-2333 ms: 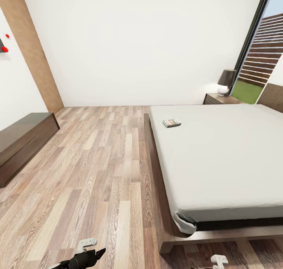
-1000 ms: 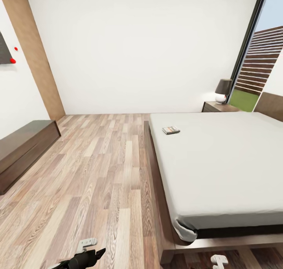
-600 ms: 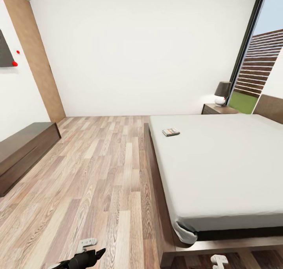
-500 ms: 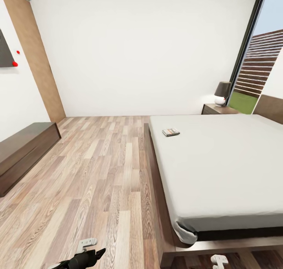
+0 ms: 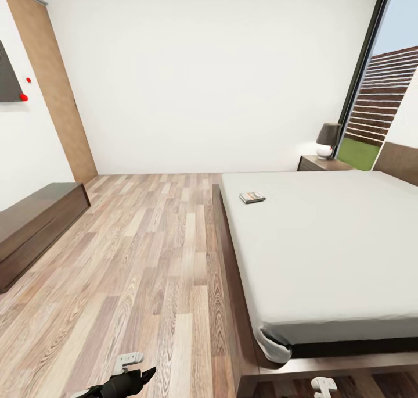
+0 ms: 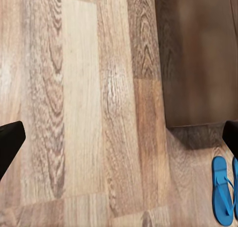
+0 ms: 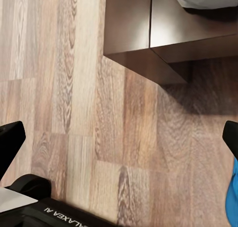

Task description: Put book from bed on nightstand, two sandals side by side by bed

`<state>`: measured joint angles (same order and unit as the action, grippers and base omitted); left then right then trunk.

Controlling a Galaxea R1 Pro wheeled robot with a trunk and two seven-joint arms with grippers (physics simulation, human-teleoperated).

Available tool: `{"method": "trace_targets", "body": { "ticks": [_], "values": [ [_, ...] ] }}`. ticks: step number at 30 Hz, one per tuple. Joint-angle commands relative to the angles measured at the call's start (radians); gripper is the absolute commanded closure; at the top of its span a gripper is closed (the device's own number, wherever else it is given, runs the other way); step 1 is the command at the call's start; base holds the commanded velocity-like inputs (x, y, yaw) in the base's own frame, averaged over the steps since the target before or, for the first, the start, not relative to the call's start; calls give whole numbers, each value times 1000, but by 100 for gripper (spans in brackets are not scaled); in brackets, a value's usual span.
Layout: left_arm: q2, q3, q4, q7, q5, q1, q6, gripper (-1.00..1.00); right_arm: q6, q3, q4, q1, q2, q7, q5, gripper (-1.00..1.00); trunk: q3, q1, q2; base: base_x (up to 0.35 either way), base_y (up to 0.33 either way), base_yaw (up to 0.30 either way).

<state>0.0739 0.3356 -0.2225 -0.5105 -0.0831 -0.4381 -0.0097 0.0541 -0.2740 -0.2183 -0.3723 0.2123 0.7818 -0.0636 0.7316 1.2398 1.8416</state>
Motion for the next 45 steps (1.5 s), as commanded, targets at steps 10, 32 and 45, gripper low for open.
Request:
{"method": "trace_targets", "body": {
  "ticks": [10, 32, 45],
  "values": [
    [0, 8, 0, -5, -9, -1, -1, -100, 6, -8, -1, 0, 0, 5, -7, -100, -15, 0, 0, 0, 0, 0],
    [0, 8, 0, -5, -9, -1, -1, -100, 6, -8, -1, 0, 1, 7, -7, -100, -16, 0, 0, 0, 0, 110],
    [0, 8, 0, -5, -9, -1, -1, -100, 6, -8, -1, 0, 1, 7, -7, -100, -10, 0, 0, 0, 0, 276]
  ]
}}
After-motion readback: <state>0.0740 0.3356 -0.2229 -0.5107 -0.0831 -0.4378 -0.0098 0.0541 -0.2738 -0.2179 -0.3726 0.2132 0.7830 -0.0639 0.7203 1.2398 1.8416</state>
